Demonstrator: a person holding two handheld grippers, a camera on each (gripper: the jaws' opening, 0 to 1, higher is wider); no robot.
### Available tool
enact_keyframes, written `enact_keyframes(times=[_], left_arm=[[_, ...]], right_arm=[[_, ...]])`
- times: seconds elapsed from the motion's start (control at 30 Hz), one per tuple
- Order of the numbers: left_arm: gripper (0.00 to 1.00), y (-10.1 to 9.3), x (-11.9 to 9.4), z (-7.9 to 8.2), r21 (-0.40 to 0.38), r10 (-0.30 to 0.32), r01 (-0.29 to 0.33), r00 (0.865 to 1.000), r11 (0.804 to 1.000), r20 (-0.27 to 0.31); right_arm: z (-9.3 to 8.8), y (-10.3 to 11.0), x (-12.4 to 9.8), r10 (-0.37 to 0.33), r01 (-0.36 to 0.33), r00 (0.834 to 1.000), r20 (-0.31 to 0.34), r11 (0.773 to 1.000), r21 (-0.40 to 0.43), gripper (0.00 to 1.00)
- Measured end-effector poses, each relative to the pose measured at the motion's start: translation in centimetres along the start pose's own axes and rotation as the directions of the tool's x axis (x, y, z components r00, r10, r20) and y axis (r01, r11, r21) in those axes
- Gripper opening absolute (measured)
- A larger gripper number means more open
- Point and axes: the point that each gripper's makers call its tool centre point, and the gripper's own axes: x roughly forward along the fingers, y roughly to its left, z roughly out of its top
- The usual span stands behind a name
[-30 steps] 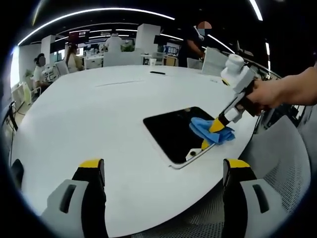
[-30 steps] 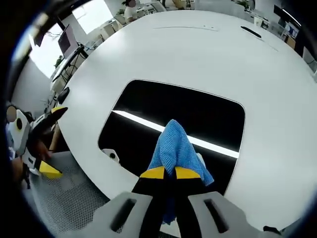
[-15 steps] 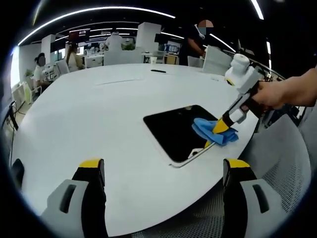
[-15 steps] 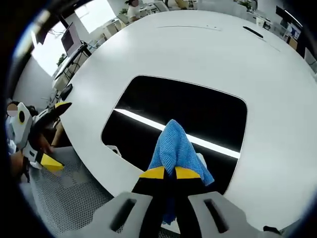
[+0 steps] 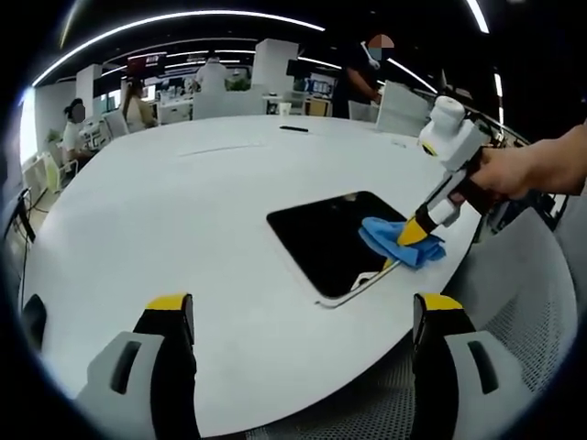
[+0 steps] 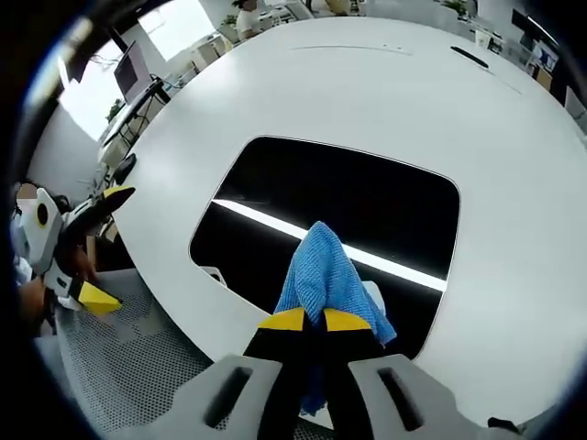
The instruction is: Wipe the mirror surface with the cleaning cloth until all visible marks leave the cleaned area.
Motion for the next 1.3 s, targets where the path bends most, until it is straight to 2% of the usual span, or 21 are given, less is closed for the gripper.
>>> enact_keyframes(times=[0.73, 1.3], left_arm=[[0.98, -0.6, -0.2, 0.0, 0.005, -0.014, 0.014, 1.000, 1.000, -0.012], [0.98, -0.5, -0.2, 0.0, 0.002, -0.008, 0.008, 1.000, 1.000, -0.009]], right_arm=[[-0.1, 0.0, -0.2, 0.001, -0.001, 1.000, 0.031, 1.000, 0.012, 0.00], [-0.5, -1.3, -0.6, 0.019, -0.020, 1.000, 0.020, 0.998, 0.051, 0.00]])
